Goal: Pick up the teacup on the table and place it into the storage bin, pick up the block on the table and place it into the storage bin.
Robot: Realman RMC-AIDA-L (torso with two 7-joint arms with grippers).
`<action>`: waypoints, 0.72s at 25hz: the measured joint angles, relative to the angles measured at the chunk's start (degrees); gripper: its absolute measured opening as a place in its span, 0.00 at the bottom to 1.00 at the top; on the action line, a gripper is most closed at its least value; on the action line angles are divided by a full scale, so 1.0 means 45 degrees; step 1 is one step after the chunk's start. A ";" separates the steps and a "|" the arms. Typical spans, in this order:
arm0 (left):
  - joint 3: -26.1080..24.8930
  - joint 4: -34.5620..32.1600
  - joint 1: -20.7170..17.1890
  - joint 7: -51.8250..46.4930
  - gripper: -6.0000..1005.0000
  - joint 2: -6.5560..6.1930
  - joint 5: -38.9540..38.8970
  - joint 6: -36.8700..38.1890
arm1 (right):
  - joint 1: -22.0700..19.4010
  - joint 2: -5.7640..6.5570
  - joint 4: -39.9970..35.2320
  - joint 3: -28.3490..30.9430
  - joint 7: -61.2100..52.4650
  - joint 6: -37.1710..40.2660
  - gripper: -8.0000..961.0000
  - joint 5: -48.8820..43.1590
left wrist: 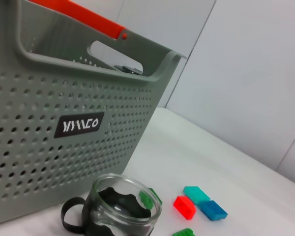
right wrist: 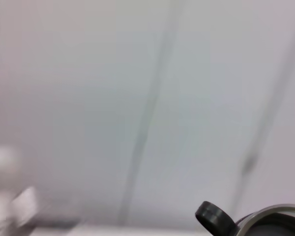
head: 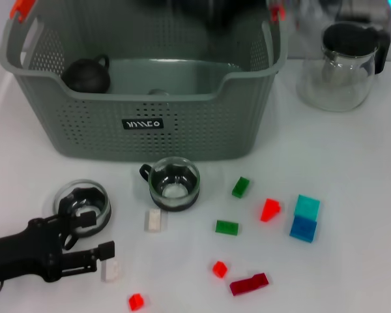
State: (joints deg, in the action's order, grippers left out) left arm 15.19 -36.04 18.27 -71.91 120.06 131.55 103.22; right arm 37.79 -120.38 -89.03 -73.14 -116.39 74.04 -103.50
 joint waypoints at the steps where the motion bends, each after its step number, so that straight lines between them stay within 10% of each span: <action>1: 0.0004 0.0001 0.0038 -0.0006 0.87 0.0002 -0.0006 -0.0002 | 0.0129 0.0004 0.0258 -0.0165 -0.0434 -0.0848 0.07 -0.0137; 12: 0.0004 0.0135 0.0242 -0.0105 0.87 0.0001 -0.0022 -0.0060 | 0.6348 0.0048 0.9778 -0.0079 -0.2625 -0.5734 0.08 -0.4084; 18: 0.0004 0.0170 0.0239 -0.0110 0.87 0.0000 -0.0019 -0.0195 | 0.7746 0.0051 1.3475 0.0082 -0.2632 -0.8421 0.10 -0.4525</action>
State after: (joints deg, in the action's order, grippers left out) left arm 15.21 -35.28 19.34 -72.40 120.06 131.47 102.34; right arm 72.65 -120.16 -28.39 -72.77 -128.24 36.14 -123.86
